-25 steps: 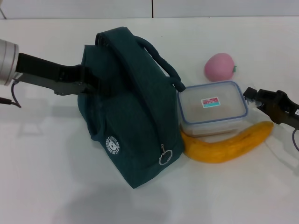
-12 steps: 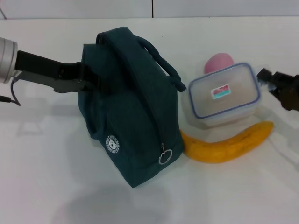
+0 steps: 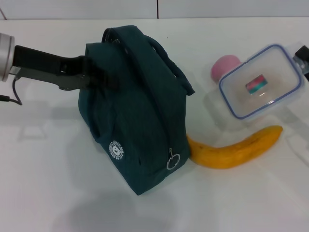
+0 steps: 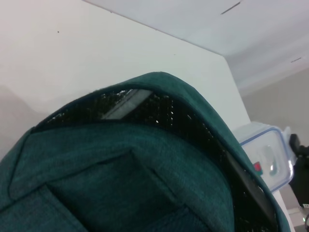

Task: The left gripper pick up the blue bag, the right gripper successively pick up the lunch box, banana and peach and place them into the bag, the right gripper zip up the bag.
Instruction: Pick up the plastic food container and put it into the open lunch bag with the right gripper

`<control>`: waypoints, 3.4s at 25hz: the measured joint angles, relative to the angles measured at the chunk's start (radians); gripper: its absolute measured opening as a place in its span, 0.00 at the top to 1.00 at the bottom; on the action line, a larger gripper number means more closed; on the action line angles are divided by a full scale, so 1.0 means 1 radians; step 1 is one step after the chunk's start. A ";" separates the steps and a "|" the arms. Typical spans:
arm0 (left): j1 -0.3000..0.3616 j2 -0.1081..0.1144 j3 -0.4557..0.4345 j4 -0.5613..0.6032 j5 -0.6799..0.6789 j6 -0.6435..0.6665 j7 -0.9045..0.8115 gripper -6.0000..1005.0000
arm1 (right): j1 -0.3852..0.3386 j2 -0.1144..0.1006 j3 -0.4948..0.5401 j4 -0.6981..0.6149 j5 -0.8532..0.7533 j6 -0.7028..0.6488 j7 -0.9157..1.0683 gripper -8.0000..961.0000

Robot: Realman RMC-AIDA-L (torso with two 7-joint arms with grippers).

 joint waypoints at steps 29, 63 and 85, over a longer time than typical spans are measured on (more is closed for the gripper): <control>-0.049 0.011 0.007 -0.042 -0.063 0.043 0.030 0.96 | 0.175 0.030 -0.010 0.037 0.231 -0.307 0.151 0.89; -0.128 0.022 0.011 -0.137 -0.059 0.032 0.138 0.96 | 0.387 0.030 -0.276 0.101 0.222 0.050 0.082 0.89; -0.130 0.015 0.016 -0.137 -0.059 0.032 0.163 0.96 | 0.444 0.030 -0.384 0.091 0.230 0.037 0.022 0.89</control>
